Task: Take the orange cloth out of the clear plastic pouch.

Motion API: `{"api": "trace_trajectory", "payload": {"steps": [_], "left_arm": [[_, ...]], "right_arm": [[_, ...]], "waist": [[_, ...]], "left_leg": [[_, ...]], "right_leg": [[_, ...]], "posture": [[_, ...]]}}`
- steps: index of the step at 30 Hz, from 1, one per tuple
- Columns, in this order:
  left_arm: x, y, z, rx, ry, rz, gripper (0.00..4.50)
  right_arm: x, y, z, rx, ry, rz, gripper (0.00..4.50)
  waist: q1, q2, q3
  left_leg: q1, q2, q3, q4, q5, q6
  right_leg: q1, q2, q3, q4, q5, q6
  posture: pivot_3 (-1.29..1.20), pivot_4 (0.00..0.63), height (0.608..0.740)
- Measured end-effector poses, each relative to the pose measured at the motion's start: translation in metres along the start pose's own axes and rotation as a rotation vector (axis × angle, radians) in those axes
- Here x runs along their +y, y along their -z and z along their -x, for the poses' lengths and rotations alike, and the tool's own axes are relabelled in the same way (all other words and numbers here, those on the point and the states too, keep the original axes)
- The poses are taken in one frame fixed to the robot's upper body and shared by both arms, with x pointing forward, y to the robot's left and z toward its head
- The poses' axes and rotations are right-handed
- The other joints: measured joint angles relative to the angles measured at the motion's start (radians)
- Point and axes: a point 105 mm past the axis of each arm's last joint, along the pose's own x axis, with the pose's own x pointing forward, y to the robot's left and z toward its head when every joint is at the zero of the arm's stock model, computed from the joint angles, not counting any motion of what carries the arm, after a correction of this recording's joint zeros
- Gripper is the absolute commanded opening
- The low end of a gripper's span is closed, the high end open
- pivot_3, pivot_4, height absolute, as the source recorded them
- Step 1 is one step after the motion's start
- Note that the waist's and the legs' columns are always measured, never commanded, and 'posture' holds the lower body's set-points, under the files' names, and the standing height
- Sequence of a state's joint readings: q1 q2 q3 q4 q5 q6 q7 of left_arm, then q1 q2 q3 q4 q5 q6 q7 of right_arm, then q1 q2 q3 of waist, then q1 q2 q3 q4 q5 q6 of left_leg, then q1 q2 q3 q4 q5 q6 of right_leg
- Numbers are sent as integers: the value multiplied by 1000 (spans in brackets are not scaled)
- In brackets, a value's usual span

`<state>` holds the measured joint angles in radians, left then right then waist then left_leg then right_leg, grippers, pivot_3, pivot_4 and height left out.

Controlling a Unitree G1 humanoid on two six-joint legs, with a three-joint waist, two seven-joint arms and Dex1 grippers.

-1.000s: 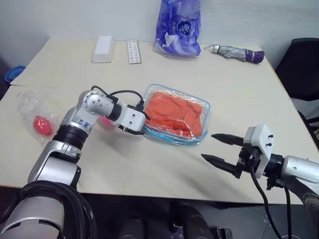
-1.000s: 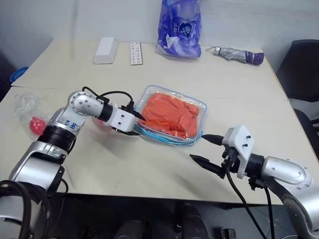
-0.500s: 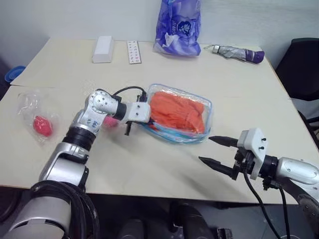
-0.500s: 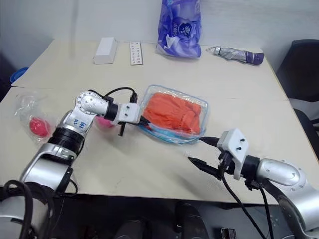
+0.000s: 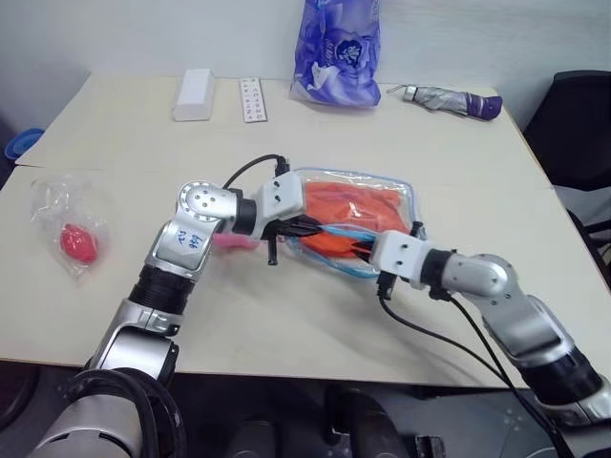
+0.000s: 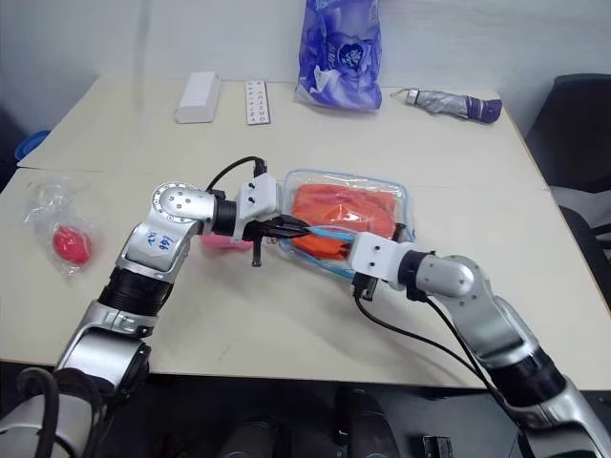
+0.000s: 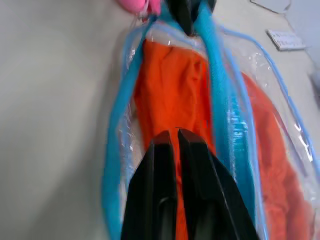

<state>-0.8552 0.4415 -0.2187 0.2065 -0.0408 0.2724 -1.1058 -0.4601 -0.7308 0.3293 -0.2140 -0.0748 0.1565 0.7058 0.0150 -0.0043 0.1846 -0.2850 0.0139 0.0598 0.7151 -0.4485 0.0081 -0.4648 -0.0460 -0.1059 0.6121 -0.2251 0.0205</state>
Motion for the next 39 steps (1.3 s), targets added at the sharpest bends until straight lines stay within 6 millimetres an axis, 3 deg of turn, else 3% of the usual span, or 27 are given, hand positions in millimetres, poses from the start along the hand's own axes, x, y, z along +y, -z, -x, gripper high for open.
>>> {"api": "trace_trajectory", "payload": {"steps": [2,9,25,28,34,39], "left_arm": [[0,-1,0,0,-6,3,0],[-1,-8,-2,-9,-17,-13,0],[-8,-22,-7,-54,9,9,0],[-9,-22,-8,-59,12,29,0],[-11,-22,-8,-59,2,36,0],[-10,-20,-12,-68,-28,75,0]], "right_arm": [[2,4,-5,9,-21,86,367],[1,18,-15,42,-3,209,2660],[-5,25,-36,64,20,313,2660],[-8,25,-46,60,34,300,2098],[-1,30,-55,51,9,288,40],[0,29,-54,45,8,290,40]], "waist": [[3,0,0],[1,0,0],[-19,0,0],[-21,0,0],[-21,1,0],[-21,1,0]], "left_leg": [[0,0,0,0,0,0],[0,1,0,0,0,-1],[1,1,-4,0,0,-2],[2,1,-5,0,1,-2],[2,1,-6,1,1,-2],[2,1,-7,1,1,-2]], "right_leg": [[0,0,-1,0,0,0],[0,0,0,0,0,0],[0,0,2,1,0,0],[0,0,2,2,0,0],[0,0,2,2,0,0],[0,0,2,3,0,0]], "posture": [[0,150,740],[0,150,740],[0,150,740],[0,150,740],[0,150,740],[0,150,740]]}}
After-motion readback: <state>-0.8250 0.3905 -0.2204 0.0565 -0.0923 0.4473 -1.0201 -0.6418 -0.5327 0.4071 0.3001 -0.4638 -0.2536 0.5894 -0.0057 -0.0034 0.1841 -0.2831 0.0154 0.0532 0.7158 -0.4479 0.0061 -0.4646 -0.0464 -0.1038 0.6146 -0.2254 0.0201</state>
